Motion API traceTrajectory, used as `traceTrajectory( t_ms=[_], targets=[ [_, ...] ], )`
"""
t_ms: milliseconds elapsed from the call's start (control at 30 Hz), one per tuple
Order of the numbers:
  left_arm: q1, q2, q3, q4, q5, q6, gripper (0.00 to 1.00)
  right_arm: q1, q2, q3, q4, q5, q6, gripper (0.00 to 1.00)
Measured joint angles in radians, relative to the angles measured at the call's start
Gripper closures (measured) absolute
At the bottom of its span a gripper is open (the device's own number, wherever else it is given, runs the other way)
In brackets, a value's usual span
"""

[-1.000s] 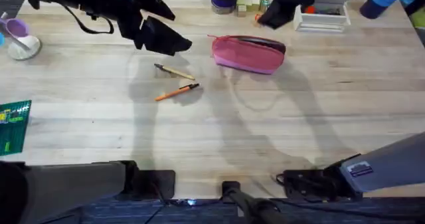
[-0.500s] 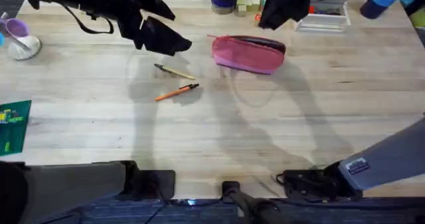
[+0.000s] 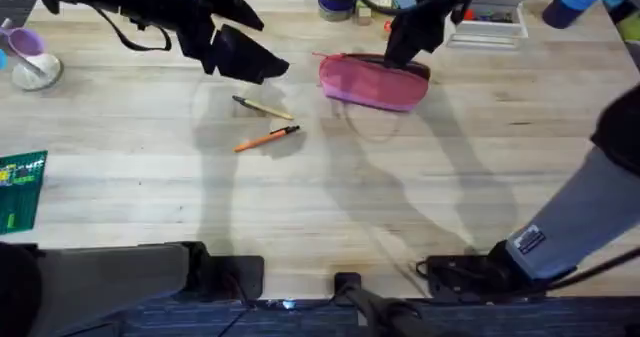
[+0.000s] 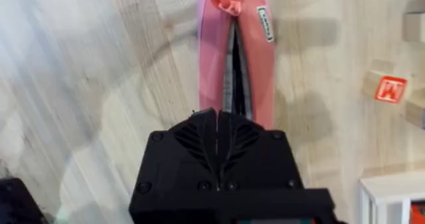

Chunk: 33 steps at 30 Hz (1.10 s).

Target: Unzip the bag, pick up the pens from the table one at a time and place them inside, then zip the bag closed.

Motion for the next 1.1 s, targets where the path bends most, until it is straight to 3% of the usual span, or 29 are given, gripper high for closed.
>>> traceTrajectory(
  t_ms=[500, 733, 1100],
  targets=[
    [0.000, 0.000, 0.000, 0.000, 0.000, 0.000, 0.006, 0.000, 0.091, 0.001, 0.132, 0.000, -0.080, 0.969],
    [0.000, 0.000, 0.000, 0.000, 0.000, 0.000, 0.007, 0.000, 0.155, 0.001, 0.131, -0.001, -0.080, 0.971],
    [0.000, 0.000, 0.000, 0.000, 0.000, 0.000, 0.007, 0.006, 0.158, 0.001, 0.130, 0.000, -0.081, 0.952]
  ],
)
